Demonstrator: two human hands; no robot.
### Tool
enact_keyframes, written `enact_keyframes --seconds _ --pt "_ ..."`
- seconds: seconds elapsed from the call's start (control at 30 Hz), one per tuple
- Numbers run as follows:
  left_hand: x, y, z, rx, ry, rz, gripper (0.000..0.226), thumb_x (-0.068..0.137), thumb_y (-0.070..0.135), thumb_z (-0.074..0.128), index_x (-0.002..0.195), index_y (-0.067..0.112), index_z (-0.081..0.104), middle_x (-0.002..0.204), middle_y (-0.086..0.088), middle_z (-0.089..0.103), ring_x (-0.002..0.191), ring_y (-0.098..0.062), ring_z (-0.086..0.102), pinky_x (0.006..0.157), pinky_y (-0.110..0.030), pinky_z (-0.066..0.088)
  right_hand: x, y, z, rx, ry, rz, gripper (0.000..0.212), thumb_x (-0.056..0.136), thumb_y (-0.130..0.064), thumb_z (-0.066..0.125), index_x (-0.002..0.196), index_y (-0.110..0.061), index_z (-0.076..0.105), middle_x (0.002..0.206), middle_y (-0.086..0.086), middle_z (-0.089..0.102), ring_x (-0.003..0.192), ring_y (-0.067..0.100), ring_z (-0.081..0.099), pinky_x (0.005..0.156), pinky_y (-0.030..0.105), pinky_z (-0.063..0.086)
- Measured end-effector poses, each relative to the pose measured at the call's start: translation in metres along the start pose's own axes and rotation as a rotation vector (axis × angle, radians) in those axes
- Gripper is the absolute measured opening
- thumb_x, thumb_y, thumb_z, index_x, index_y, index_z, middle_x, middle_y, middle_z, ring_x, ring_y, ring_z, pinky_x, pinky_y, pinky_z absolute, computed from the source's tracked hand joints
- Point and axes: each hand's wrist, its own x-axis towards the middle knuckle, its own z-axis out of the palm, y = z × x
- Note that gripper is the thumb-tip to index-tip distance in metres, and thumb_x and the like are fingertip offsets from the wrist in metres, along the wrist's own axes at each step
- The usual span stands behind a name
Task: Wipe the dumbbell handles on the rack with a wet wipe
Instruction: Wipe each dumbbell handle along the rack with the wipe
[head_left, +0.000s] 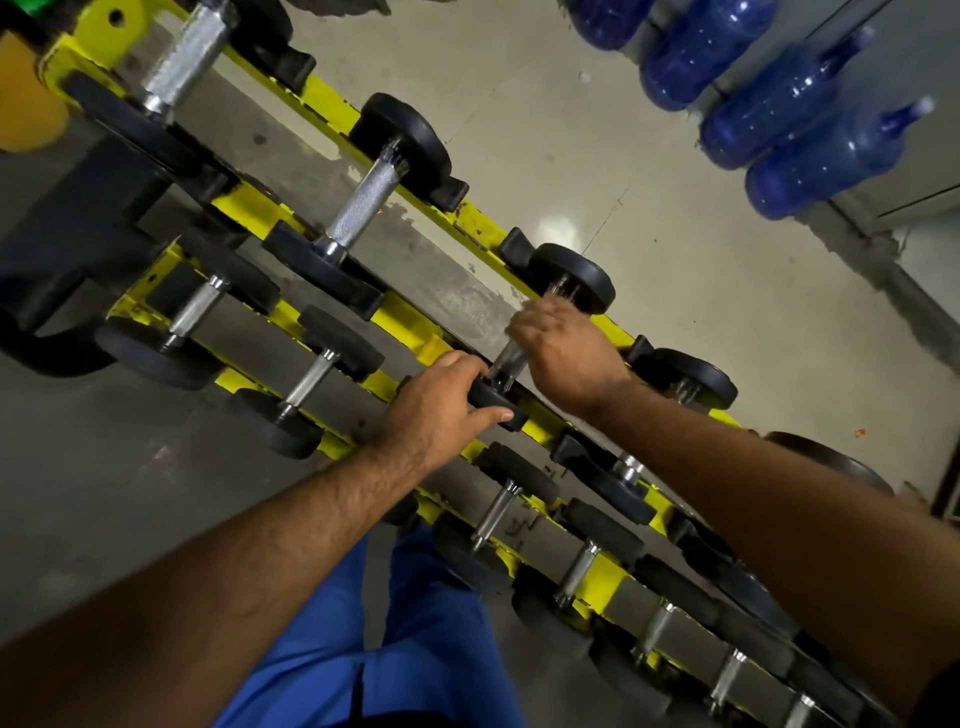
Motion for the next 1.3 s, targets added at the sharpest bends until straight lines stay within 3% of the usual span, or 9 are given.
enact_keyframes --seconds 0.2,0.33,0.47,0.6,0.73,0.83,1.0,1.13,1.3 --pt "0.001 -0.006 -0.001 0.001 -0.001 0.044 0.047 0.082 0.047 0.074 0.116 0.017 0.062 0.116 0.003 0.057 0.098 -0.016 0.058 0.08 -0.034 0.054 0.006 0.004 -0.006 0.014 -0.013 0.093 0.037 0.092 -0.01 0.047 0.122 -0.009 0.068 0.128 0.01 0.066 0.128 0.027 0.054 0.116 0.044 0.034" --pt "0.007 -0.015 -0.004 -0.194 0.012 0.045 0.027 0.084 0.028 0.076 0.108 0.016 0.072 0.109 0.003 0.064 0.1 -0.014 0.061 0.089 -0.039 0.054 -0.001 0.002 -0.001 0.065 -0.035 -0.083 0.034 0.093 -0.013 0.047 0.118 -0.011 0.071 0.121 0.008 0.07 0.121 0.025 0.059 0.113 0.042 0.036" --pt "0.011 -0.02 -0.004 -0.222 -0.002 0.027 0.025 0.082 0.025 0.079 0.105 0.018 0.073 0.108 0.003 0.065 0.101 -0.012 0.061 0.092 -0.035 0.054 0.0 0.006 -0.003 0.084 0.065 0.101 0.032 0.093 -0.01 0.049 0.116 -0.01 0.071 0.12 0.009 0.07 0.121 0.027 0.059 0.11 0.041 0.037" --pt "0.013 -0.019 -0.007 -0.219 -0.004 0.005 0.024 0.08 0.026 0.08 0.102 0.02 0.071 0.106 0.002 0.064 0.098 -0.014 0.061 0.086 -0.034 0.054 0.001 -0.005 0.003 0.111 -0.045 -0.145 0.025 0.088 -0.011 0.059 0.109 -0.014 0.073 0.112 0.003 0.072 0.113 0.022 0.063 0.111 0.039 0.038" --pt "0.012 -0.017 -0.01 -0.208 -0.011 -0.003 0.023 0.081 0.027 0.079 0.1 0.02 0.069 0.105 0.003 0.063 0.096 -0.013 0.06 0.081 -0.033 0.055 0.008 0.004 -0.006 0.077 0.006 0.076 0.032 0.085 -0.004 0.052 0.108 -0.012 0.073 0.108 0.007 0.072 0.109 0.026 0.064 0.106 0.042 0.044" --pt "0.011 -0.017 -0.009 -0.206 -0.007 0.01 0.023 0.081 0.028 0.08 0.1 0.02 0.07 0.106 0.002 0.062 0.095 -0.013 0.059 0.08 -0.032 0.054 0.003 -0.01 0.003 0.103 -0.084 -0.174 0.024 0.085 -0.008 0.061 0.104 -0.015 0.073 0.102 0.003 0.072 0.103 0.022 0.064 0.109 0.041 0.041" --pt "0.008 -0.016 -0.005 -0.211 0.053 0.047 0.023 0.08 0.024 0.08 0.099 0.016 0.07 0.104 0.007 0.058 0.096 -0.012 0.057 0.08 -0.028 0.051 0.011 0.006 -0.003 0.066 -0.044 -0.021 0.024 0.084 -0.007 0.065 0.105 -0.016 0.074 0.105 0.004 0.073 0.108 0.024 0.064 0.111 0.044 0.039" --pt "0.007 -0.016 -0.007 -0.216 0.061 0.058 0.026 0.079 0.026 0.082 0.099 0.016 0.07 0.103 0.009 0.056 0.095 -0.011 0.057 0.08 -0.027 0.05 -0.001 -0.018 0.004 0.127 -0.08 -0.233 0.025 0.085 -0.016 0.056 0.103 -0.012 0.074 0.105 0.006 0.073 0.103 0.024 0.066 0.105 0.041 0.045" --pt "0.007 -0.017 -0.007 -0.207 0.051 0.054 0.024 0.08 0.027 0.08 0.099 0.017 0.069 0.106 0.006 0.059 0.095 -0.011 0.057 0.078 -0.027 0.05 0.005 -0.009 0.003 0.032 -0.048 0.005 0.023 0.084 -0.01 0.064 0.105 -0.014 0.073 0.105 0.005 0.072 0.107 0.025 0.064 0.109 0.042 0.041"
